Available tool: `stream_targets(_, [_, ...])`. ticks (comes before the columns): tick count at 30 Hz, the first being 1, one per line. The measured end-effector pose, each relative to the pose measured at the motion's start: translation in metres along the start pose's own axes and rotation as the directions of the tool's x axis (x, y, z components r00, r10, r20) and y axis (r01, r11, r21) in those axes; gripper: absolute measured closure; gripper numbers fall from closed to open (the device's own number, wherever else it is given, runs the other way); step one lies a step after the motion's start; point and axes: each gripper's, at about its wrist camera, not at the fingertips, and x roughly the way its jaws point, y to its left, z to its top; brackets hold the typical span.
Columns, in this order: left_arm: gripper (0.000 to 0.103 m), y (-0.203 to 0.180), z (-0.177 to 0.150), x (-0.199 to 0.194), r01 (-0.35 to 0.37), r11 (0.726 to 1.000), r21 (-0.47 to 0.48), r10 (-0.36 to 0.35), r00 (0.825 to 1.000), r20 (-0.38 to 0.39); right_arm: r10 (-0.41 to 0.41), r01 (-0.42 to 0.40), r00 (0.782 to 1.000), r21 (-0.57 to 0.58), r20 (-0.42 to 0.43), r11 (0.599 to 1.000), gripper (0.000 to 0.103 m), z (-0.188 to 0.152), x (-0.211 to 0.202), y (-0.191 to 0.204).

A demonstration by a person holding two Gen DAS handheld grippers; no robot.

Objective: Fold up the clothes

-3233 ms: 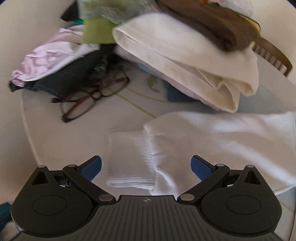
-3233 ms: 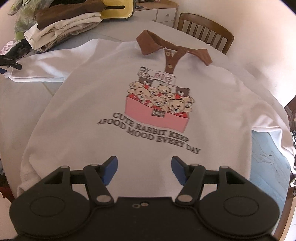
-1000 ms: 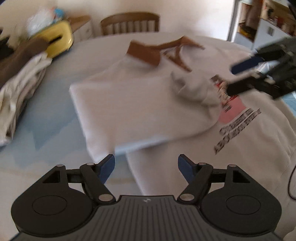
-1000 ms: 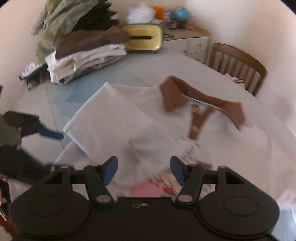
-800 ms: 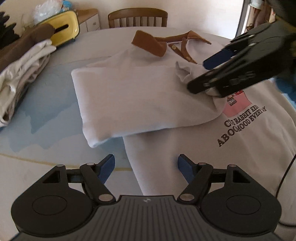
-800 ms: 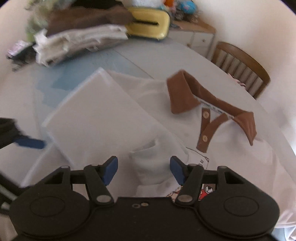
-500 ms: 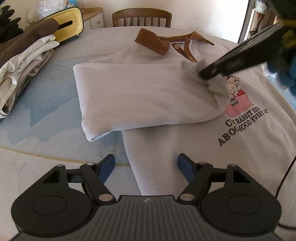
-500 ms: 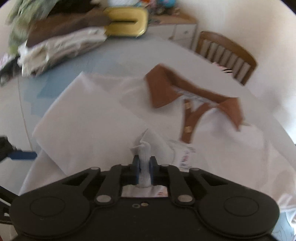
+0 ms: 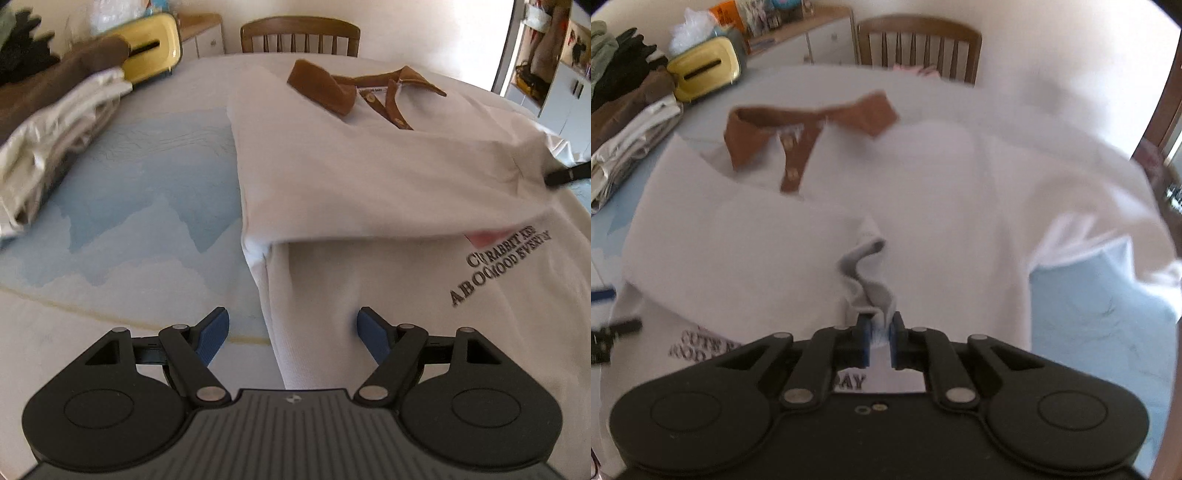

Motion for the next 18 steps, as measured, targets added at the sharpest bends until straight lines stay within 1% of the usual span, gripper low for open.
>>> stream_targets(4, [0.026,-0.009,0.018,0.009,-0.096,0.994,0.056,0.093,0.994,0.052,0.024,-0.024,1.000,0.015,0.008,1.000,0.000,0.000,0.002,-0.003])
stream_targets(6, [0.026,-0.012,0.026,0.017,-0.164,0.984,0.064,0.159,0.985,0.071,0.051,-0.051,0.999,0.032,0.013,0.998,0.000,0.000,0.000,-0.002])
stream_targets(7, [0.026,-0.009,0.030,0.020,-0.200,0.979,0.051,0.195,0.978,0.079,0.070,-0.070,0.997,0.043,0.015,0.997,0.000,0.001,-0.002,-0.001])
stream_targets(9, [0.026,0.008,0.035,0.017,-0.223,0.975,-0.017,0.223,0.970,0.092,0.108,-0.109,0.994,0.065,0.021,0.992,0.000,0.002,-0.005,0.001])
stream_targets(13, [0.026,0.041,0.036,0.010,-0.239,0.960,-0.146,0.256,0.961,0.108,0.181,-0.183,0.983,0.108,0.034,0.977,0.000,0.003,-0.012,0.005])
stream_targets(15, [0.026,0.047,0.038,0.012,-0.268,0.950,-0.159,0.285,0.954,0.096,0.199,-0.201,0.980,0.115,0.029,0.973,0.000,0.000,-0.006,0.015])
stream_targets(18, [0.026,0.062,0.041,0.010,-0.288,0.941,-0.178,0.308,0.947,0.095,0.225,-0.227,0.974,0.128,0.031,0.965,0.000,-0.002,0.001,0.033])
